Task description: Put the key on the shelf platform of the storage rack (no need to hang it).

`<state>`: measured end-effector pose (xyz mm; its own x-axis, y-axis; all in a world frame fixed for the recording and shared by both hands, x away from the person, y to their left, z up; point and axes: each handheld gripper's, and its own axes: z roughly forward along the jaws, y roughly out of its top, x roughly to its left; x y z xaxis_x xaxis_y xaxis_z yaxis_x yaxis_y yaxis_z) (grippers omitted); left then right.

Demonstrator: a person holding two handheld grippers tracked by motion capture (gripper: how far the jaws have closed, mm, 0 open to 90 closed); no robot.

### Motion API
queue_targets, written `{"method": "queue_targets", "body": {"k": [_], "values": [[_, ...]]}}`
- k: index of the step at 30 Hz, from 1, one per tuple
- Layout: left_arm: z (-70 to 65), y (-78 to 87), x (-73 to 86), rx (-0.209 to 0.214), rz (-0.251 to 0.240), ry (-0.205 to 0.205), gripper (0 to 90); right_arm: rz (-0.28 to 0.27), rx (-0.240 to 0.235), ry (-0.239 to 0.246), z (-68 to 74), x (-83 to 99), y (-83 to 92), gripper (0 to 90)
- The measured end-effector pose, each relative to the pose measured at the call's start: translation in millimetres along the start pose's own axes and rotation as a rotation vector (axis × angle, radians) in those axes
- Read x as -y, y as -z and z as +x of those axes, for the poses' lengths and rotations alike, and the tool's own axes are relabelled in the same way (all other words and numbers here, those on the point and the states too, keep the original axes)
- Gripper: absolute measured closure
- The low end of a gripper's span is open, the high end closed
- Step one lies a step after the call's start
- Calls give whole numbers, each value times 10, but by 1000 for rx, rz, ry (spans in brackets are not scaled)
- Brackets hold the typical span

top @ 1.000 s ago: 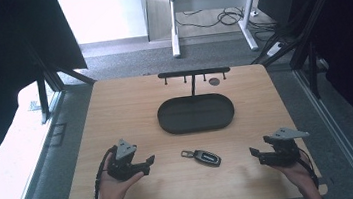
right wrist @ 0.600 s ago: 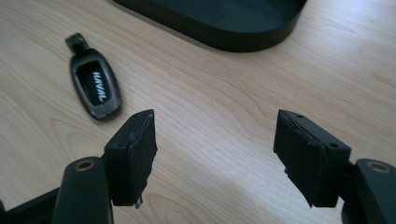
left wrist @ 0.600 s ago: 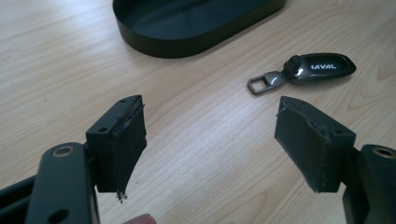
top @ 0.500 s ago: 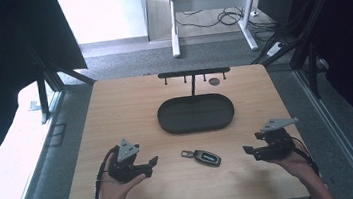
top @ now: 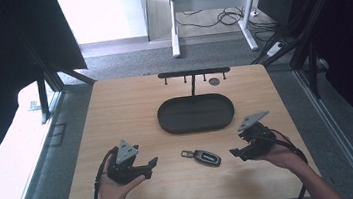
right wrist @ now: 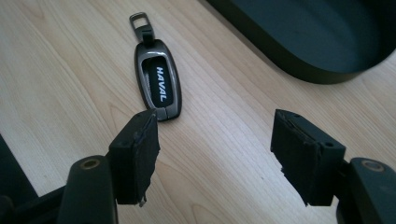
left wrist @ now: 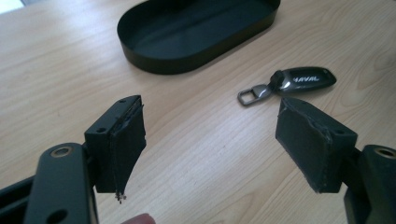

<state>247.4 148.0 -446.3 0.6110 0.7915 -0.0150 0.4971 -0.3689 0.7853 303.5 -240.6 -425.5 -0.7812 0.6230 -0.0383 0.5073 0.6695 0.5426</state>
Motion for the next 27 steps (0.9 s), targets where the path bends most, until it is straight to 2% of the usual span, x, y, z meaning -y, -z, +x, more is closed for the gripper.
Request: {"method": "queue_targets", "body": {"k": [4, 10, 13, 22, 27], "values": [[-23, 50, 6, -1, -14, -3, 243, 52, -23, 41, 41, -164, -128, 311], [10, 81, 43, -11, -11, 12, 243, 93, -33, 75, 115, -311, -234, 311], [18, 94, 50, -8, -13, 15, 243, 91, -45, 90, 148, -354, -276, 313], [45, 93, 55, 7, -12, 24, 241, 92, -57, 81, 156, -370, -336, 315], [57, 106, 52, 14, -17, 29, 241, 99, -72, 92, 182, -410, -380, 322]]}}
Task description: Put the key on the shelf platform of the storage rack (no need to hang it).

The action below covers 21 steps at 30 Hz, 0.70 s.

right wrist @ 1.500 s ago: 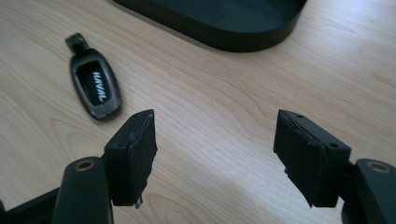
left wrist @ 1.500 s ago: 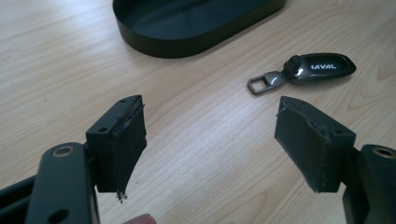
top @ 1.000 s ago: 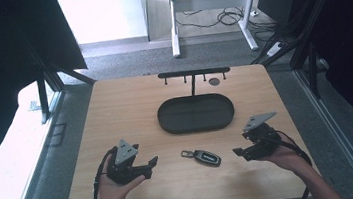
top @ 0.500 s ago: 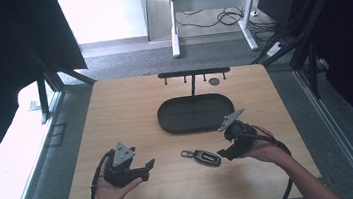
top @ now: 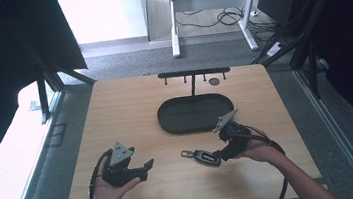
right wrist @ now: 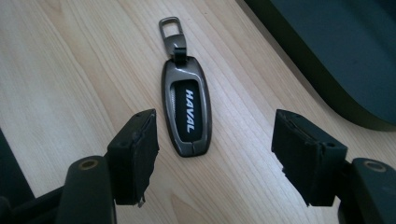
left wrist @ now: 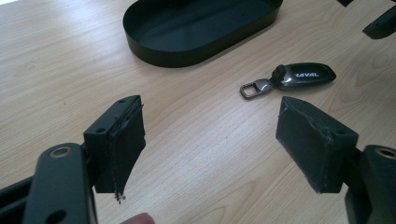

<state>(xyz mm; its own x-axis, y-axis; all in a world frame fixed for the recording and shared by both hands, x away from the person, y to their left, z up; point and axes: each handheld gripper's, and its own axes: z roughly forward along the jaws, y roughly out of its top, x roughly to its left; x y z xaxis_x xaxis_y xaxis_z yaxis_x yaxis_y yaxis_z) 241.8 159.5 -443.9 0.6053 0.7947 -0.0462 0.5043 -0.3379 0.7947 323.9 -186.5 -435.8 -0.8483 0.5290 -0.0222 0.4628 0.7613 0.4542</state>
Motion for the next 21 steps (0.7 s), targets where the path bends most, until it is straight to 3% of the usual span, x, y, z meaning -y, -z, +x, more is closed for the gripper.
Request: {"method": "queue_targets", "body": {"k": [21], "values": [[34, 20, -3, 4, -1, 1, 241, 72, -51, 85, 229, -269, -346, 363]]}}
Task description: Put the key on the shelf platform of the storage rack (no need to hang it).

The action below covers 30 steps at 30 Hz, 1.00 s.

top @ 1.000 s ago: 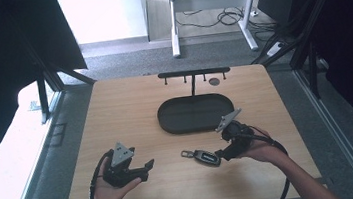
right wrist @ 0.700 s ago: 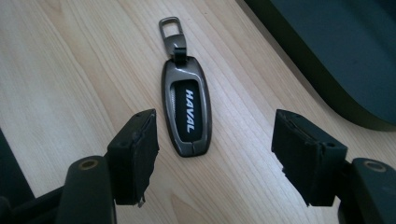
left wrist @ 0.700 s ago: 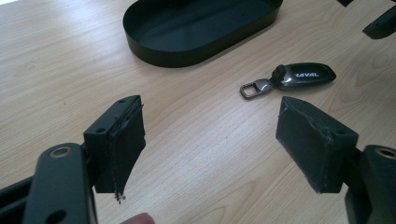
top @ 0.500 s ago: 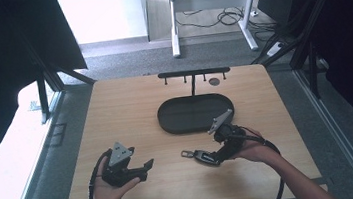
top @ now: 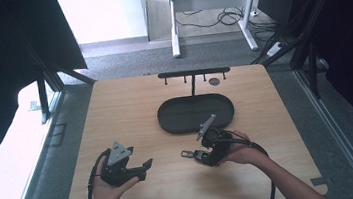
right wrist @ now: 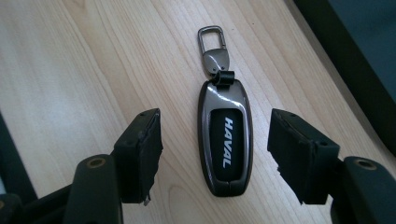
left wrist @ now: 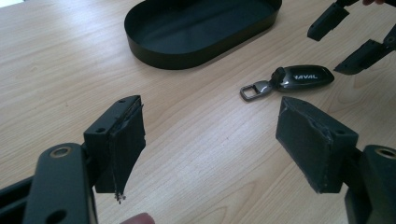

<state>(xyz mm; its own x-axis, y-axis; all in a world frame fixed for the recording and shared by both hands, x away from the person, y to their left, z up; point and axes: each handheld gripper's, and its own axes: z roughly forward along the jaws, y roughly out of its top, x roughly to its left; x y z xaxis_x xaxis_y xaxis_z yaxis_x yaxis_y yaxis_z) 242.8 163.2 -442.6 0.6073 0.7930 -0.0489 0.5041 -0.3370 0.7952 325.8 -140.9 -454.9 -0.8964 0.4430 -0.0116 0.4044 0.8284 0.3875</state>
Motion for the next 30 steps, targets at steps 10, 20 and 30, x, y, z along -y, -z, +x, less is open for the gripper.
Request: {"method": "queue_targets", "body": {"k": [10, 20, 30], "values": [[20, 12, -4, 1, -5, 0, 241, 73, 18, 7, -40, -73, -259, 382], [49, 14, -1, 5, -9, 5, 242, 122, 30, -7, -112, -60, -433, 407], [66, -7, 7, 0, -8, 2, 243, 145, 13, -14, -123, -30, -532, 429]]}}
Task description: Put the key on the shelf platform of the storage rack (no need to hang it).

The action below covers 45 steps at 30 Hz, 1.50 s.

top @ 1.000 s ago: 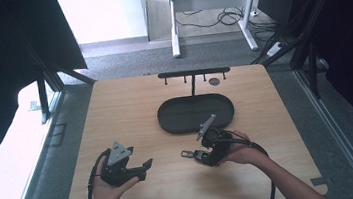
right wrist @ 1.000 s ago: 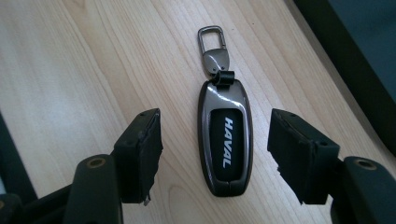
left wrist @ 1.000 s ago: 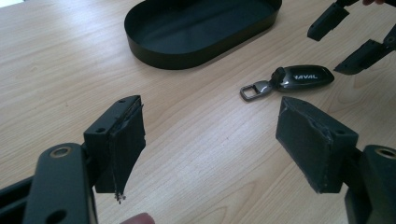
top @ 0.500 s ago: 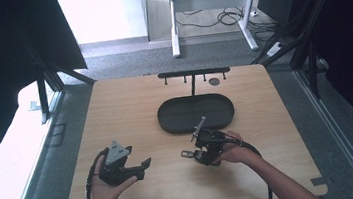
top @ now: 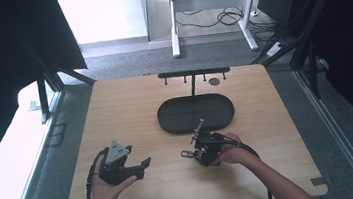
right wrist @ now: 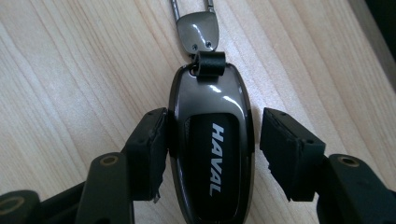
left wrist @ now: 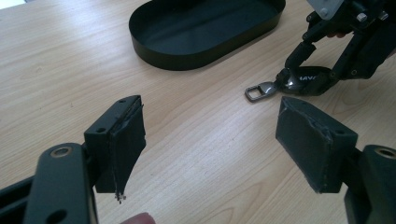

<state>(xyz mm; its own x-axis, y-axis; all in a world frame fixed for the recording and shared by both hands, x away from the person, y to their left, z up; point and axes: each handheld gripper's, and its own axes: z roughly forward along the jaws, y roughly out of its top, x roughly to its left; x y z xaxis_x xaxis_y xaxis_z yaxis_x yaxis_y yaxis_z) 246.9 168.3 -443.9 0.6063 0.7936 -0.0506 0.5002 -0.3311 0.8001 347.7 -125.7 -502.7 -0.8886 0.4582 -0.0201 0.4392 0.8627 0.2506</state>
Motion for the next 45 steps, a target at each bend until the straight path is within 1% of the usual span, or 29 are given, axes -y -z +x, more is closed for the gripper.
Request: {"method": "queue_targets", "body": {"k": [3, 10, 12, 13, 14, 15, 19, 20, 21, 23, 24, 25, 26, 28, 29, 32, 33, 35, 39, 40, 42, 45], "values": [[15, -11, 10, -8, 4, 5, 244, 7, -2, 2, -5, 2, -20, 437], [16, -22, 11, -8, 4, 4, 244, 6, -23, 0, -18, 0, -22, 481], [14, -32, 14, -7, 7, 2, 244, 21, -22, -1, -20, -10, -20, 484], [13, -43, 18, -14, 13, 1, 244, 29, -21, -3, -22, -14, -18, 486], [13, -43, 18, -14, 13, 1, 244, 29, -21, -3, -22, -14, -18, 486], [12, -44, 19, -17, 14, -2, 244, 35, -18, -12, -20, -21, -18, 489], [6, -36, 15, -16, 7, 0, 244, 31, -17, -26, -24, -22, -20, 491], [6, -33, 13, -16, 6, -2, 244, 37, -25, -42, -45, -20, -15, 492], [6, -31, 13, -18, 5, -3, 244, 37, -25, -42, -45, -20, -15, 492], [6, -28, 12, -26, 3, -7, 245, 37, -35, -58, -66, -15, -11, 493], [7, -27, 11, -28, 3, -7, 245, 35, -59, -72, -99, -2, -5, 493], [7, -26, 12, -31, 2, -6, 245, 35, -59, -72, -99, -2, -5, 493], [7, -24, 12, -32, 1, -7, 245, 36, -70, -79, -116, 6, 0, 493], [6, -19, 9, -32, -2, -8, 245, 43, -77, -96, -136, 22, 10, 494], [4, -17, 8, -32, -2, -8, 245, 40, -83, -95, -148, 31, 13, 494], [2, -19, 6, -30, -4, -7, 245, 29, -98, -117, -172, 49, 51, 494], [2, -22, 7, -30, -3, -7, 246, 29, -107, -117, -185, 52, 83, 495], [0, -25, 7, -30, 0, -10, 245, 28, -111, -119, -187, 51, 104, 495], [-5, -15, 2, -29, -6, -10, 246, -8, -132, -122, -224, 44, 216, 495], [-4, -13, 1, -29, -6, -11, 246, -8, -132, -122, -224, 44, 216, 495], [-5, -13, 1, -31, -5, -10, 246, -29, -141, -124, -235, 43, 263, 495], [-11, -20, 2, -30, -3, -12, 246, -36, -153, -120, -242, 39, 308, 495]]}}
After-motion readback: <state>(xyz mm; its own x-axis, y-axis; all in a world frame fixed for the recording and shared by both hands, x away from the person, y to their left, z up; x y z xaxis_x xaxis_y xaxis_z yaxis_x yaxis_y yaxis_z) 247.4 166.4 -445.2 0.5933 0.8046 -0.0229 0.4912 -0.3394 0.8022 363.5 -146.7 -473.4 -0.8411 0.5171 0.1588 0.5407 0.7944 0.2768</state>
